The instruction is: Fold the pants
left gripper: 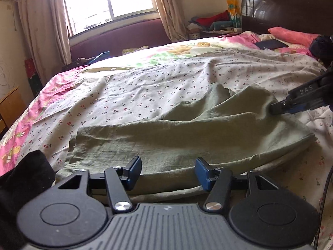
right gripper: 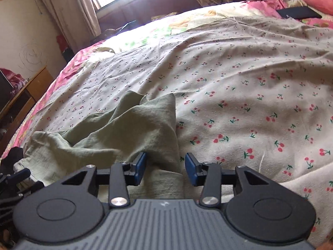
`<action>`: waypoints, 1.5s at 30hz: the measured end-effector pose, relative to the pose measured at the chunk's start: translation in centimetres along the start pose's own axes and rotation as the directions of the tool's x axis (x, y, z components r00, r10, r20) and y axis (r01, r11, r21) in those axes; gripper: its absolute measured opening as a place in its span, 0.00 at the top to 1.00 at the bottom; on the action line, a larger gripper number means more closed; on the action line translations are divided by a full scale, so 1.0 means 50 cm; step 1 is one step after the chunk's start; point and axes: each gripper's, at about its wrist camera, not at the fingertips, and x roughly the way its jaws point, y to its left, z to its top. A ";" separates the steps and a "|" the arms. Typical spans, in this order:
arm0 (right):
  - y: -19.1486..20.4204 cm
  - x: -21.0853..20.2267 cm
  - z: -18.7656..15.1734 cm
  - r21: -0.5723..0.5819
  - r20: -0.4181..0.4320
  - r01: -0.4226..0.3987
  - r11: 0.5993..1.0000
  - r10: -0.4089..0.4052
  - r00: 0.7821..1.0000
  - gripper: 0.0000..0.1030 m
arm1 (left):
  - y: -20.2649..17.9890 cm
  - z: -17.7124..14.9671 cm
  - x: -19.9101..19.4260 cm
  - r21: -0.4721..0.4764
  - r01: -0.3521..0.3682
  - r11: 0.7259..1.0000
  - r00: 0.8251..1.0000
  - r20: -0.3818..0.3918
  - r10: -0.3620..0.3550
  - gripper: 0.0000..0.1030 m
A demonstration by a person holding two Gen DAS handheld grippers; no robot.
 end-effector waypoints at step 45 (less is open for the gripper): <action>0.012 0.158 0.286 -0.270 -0.330 0.211 0.939 -0.297 0.896 0.80 | -0.134 0.039 0.091 -0.076 0.297 0.952 0.953 -0.045 -0.300 0.29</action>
